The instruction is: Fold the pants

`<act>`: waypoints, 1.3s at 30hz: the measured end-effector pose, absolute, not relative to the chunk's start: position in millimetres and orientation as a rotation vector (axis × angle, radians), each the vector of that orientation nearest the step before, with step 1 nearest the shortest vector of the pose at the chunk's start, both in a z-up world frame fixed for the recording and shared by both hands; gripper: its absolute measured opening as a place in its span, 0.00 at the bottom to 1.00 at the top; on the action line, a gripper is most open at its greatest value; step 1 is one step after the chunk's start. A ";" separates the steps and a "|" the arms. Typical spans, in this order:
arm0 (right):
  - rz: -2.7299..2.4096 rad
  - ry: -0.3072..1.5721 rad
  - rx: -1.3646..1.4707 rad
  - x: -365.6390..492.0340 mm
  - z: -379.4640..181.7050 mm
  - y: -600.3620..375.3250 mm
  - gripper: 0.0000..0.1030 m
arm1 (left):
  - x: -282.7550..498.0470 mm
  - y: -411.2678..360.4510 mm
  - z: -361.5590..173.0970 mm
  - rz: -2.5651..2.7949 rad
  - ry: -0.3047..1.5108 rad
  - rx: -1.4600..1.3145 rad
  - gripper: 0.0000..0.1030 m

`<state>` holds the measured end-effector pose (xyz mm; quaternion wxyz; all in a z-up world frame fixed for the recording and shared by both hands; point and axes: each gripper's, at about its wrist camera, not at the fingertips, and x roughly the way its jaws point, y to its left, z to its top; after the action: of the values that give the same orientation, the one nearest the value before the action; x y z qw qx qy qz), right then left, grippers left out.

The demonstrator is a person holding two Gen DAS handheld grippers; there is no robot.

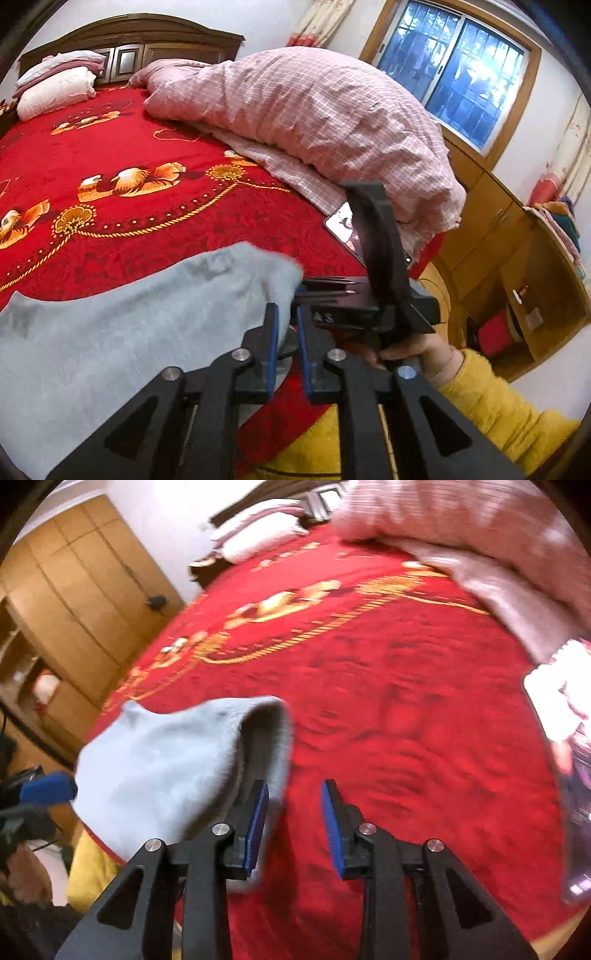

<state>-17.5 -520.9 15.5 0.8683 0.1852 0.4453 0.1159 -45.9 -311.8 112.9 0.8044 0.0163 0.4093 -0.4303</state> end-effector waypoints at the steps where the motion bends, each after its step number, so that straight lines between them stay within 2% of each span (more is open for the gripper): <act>1: 0.210 0.939 0.383 -23.7 19.4 -527.0 0.30 | -45.9 -309.9 112.4 -0.926 0.882 0.027 0.22; 4: 0.193 0.914 0.372 -40.4 38.9 -530.2 0.30 | -44.5 -303.4 109.3 -0.914 0.884 0.020 0.27; 10: 0.324 0.884 0.305 -40.3 65.3 -474.5 0.30 | -28.0 -285.3 83.2 -0.753 0.905 0.089 0.29; 17: 0.291 1.025 0.102 -28.3 25.3 -425.8 0.29 | -23.8 -260.4 44.1 -0.632 1.030 0.133 0.41; 22: 0.273 1.009 0.002 -42.8 13.0 -421.1 0.29 | -25.2 -253.0 23.9 -0.617 1.072 0.131 0.43; 26: 0.260 0.997 0.005 -54.0 10.0 -421.8 0.29 | -25.5 -253.4 21.5 -0.640 1.077 0.114 0.56; 33: 0.273 0.982 0.051 -62.4 7.6 -425.3 0.29 | -27.4 -254.0 20.1 -0.660 1.063 0.076 0.66; 35: 0.268 0.996 0.047 -59.8 10.2 -424.2 0.29 | -26.6 -254.5 19.1 -0.692 1.068 0.043 0.80; 39: 0.246 0.990 0.068 -62.0 16.2 -423.6 0.29 | -29.9 -262.2 18.9 -0.728 1.074 0.088 0.88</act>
<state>-62.0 -423.6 16.2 0.8721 0.0325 0.4738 0.1177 -29.9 -262.2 18.9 0.7959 0.0409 0.5001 -0.3389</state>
